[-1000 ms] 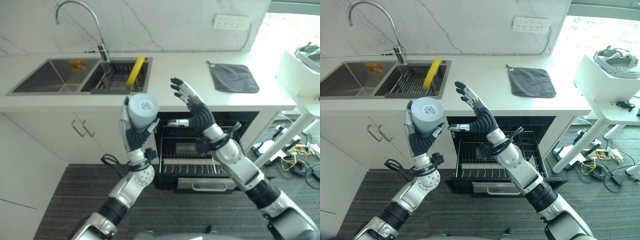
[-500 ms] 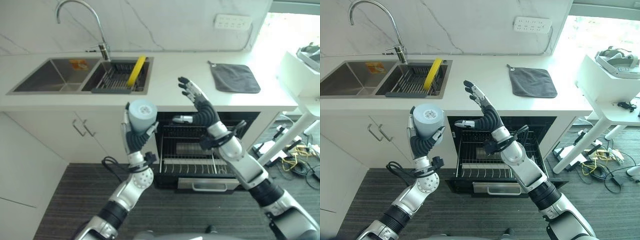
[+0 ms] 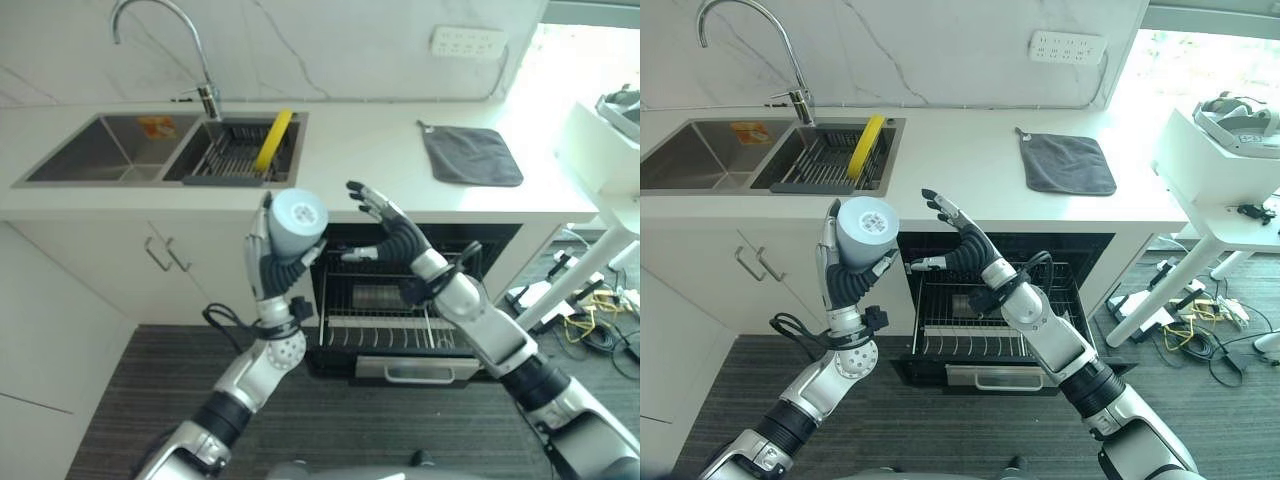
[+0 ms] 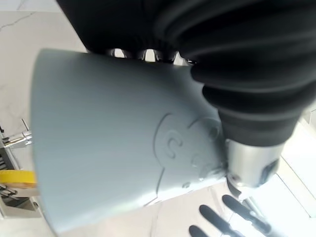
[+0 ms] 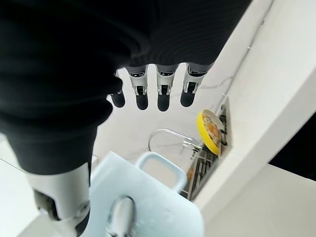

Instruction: Place the dishes in the dishwasher.

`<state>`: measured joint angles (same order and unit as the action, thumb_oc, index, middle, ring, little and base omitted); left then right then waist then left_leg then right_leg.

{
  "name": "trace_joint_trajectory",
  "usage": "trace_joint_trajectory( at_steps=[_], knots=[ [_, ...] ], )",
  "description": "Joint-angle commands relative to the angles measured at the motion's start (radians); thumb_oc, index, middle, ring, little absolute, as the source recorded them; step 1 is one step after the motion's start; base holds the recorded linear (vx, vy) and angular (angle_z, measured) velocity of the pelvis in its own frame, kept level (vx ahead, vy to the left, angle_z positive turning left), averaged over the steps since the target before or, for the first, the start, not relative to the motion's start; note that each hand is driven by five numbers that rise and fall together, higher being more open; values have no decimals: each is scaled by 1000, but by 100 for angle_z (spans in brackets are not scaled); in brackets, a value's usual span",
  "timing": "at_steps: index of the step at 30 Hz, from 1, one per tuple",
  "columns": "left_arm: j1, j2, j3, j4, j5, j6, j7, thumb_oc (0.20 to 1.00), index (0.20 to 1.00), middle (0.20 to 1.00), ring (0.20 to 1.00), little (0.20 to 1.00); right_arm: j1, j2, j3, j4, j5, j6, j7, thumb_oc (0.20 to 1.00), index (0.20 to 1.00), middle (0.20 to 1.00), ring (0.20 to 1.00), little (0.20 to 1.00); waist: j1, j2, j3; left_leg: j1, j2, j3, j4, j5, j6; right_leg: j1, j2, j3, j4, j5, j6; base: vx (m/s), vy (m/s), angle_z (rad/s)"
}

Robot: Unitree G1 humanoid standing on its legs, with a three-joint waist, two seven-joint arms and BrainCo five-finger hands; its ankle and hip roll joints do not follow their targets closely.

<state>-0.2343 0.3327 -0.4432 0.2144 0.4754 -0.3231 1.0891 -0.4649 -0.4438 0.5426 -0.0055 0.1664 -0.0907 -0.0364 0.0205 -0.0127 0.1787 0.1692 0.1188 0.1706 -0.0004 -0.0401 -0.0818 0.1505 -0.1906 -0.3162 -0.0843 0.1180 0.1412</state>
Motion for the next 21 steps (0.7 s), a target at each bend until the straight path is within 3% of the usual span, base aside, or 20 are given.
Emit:
trace_joint_trajectory(
  at_steps=[1,7,21],
  knots=[
    [-110,50,-65,-24,87,-1,29,200,200,200,200,200,-131,2,8,-15,-33,-34,11,1000,1000,1000,1000,1000,21,-37,6,-5,-6,7,86,-92,37,12,-36,105,137,-176,-4,0,0,0],
    [-126,62,-85,-10,106,40,5,200,200,200,200,200,-152,-2,22,-18,-47,-38,25,1000,1000,1000,1000,1000,22,-37,7,-8,-8,3,89,-94,38,9,-36,110,140,-176,-2,0,0,0],
    [-127,75,-129,56,157,24,-14,200,200,200,200,200,-177,-1,9,-52,-10,-61,0,1000,1000,1000,1000,1000,21,-33,11,-12,-10,5,98,-101,42,2,-38,119,147,-178,1,-1,2,0]
  ],
)
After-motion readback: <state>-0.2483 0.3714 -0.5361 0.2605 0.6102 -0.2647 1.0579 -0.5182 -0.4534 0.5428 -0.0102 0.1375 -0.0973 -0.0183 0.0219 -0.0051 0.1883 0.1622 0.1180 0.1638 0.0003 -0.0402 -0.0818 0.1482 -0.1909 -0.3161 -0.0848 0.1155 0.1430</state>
